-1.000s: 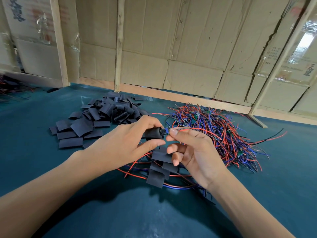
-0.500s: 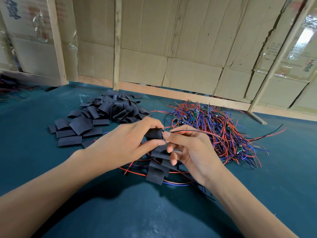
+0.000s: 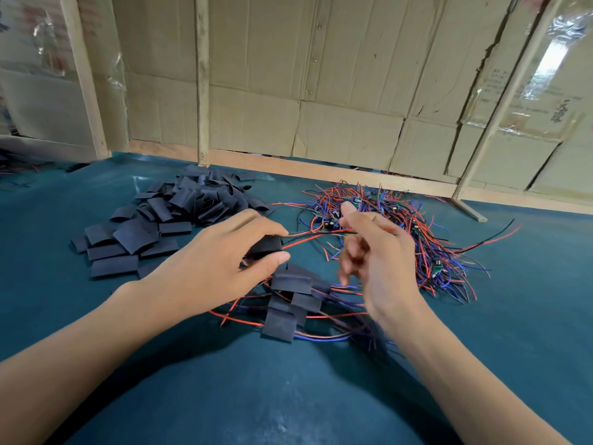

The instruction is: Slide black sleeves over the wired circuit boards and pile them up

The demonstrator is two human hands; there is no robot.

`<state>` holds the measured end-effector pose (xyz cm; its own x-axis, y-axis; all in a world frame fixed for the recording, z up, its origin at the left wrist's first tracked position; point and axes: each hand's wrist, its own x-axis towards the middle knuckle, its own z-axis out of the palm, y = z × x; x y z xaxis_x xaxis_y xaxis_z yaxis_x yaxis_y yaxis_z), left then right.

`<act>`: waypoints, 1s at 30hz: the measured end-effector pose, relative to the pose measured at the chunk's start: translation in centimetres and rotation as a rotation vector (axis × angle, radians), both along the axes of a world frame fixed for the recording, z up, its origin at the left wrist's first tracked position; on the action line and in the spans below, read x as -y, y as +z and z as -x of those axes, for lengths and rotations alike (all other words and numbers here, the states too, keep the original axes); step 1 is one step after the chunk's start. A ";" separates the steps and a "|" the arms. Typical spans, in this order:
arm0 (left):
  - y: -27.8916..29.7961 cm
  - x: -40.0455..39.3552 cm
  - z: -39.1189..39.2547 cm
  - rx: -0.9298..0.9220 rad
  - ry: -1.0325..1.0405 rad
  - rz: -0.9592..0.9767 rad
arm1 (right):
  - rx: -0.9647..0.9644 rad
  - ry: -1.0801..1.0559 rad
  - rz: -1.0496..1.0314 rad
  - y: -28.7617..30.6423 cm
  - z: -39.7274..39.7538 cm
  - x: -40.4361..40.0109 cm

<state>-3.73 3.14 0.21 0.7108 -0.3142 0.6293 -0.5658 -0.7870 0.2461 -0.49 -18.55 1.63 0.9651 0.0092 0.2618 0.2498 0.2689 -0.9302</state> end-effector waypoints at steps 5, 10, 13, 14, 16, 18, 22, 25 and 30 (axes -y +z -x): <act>-0.5 0.3 -0.2 -0.020 -0.013 0.010 | 0.412 -0.472 0.868 -0.3 -1.4 2.4; -1.6 0.5 -0.9 -0.127 -0.057 -0.047 | 0.625 -0.326 1.427 -0.2 -2.6 3.6; -2.3 0.9 -1.2 -0.179 -0.076 -0.074 | 0.530 -0.252 1.677 -1.0 -3.3 3.8; -2.5 0.9 -1.3 -0.184 -0.082 -0.093 | 0.485 -0.241 1.728 -1.4 -3.6 4.0; -2.6 0.9 -1.3 -0.196 -0.088 -0.150 | 0.404 -0.243 1.751 -2.1 -4.0 4.4; -2.5 0.7 -1.2 -0.179 -0.063 -0.228 | 0.381 -0.296 1.749 -2.6 -4.5 4.5; -1.4 -0.4 -1.7 0.020 0.114 -0.227 | 0.241 -0.330 1.757 -3.7 -5.6 4.6; -0.9 -3.5 -3.3 0.038 0.406 -0.125 | 0.197 -0.316 1.817 -4.4 -6.3 4.8; -2.2 -9.3 -5.0 -0.458 0.887 -0.057 | 0.236 -0.335 1.735 -4.3 -7.0 4.6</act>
<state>1.25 12.47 -2.00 0.8730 0.4265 0.2364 0.3720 -0.8960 0.2425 6.53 -23.14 -2.64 0.9307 0.2283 0.2859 0.2395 -0.9709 -0.0043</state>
